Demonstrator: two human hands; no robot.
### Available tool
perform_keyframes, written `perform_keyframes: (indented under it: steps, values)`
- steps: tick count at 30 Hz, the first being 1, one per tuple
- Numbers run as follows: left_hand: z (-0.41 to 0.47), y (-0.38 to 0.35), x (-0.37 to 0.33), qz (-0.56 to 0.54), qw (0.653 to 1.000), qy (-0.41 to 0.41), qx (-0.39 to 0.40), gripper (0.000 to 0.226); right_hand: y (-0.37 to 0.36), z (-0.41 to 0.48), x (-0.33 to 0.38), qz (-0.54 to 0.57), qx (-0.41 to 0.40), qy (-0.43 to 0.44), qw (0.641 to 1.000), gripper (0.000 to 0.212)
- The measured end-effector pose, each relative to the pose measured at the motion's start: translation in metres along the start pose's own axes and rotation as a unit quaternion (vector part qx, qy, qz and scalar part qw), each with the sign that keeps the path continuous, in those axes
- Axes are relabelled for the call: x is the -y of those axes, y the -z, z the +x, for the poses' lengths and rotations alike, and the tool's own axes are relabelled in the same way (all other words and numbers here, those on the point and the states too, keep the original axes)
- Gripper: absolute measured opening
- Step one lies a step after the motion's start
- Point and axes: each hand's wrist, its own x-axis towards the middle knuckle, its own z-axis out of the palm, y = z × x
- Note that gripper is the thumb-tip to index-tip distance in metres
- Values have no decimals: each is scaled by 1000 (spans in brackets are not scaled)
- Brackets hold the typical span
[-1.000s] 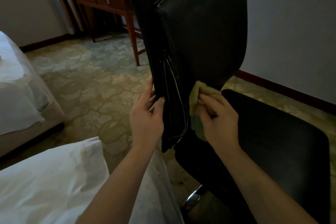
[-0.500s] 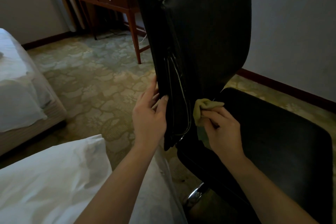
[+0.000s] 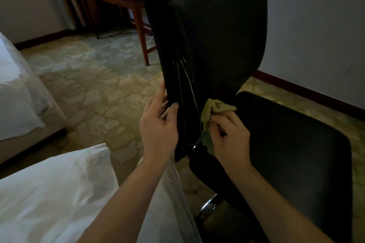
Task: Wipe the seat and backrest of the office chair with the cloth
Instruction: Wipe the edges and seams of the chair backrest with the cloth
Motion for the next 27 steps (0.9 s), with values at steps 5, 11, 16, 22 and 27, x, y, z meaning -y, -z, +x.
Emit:
perform_keyframes:
  steps: [5,11,16,22,27]
  values:
    - [0,2,4,15,1000,-10,5,58,9,-18,-10,14,42,-53,998,20]
    - [-3,1,0,21,1000,-21,1,57,19,27,13,42,-20,-37,998,22]
    - [-4,1,0,15,1000,-16,1,57,7,21,14,37,-4,-35,999,21]
    - [-8,-3,-2,31,999,-10,-14,58,-3,-22,1,46,9,-140,989,25]
    - [-8,-2,-3,34,999,-13,-12,57,6,-20,4,75,16,-169,983,34]
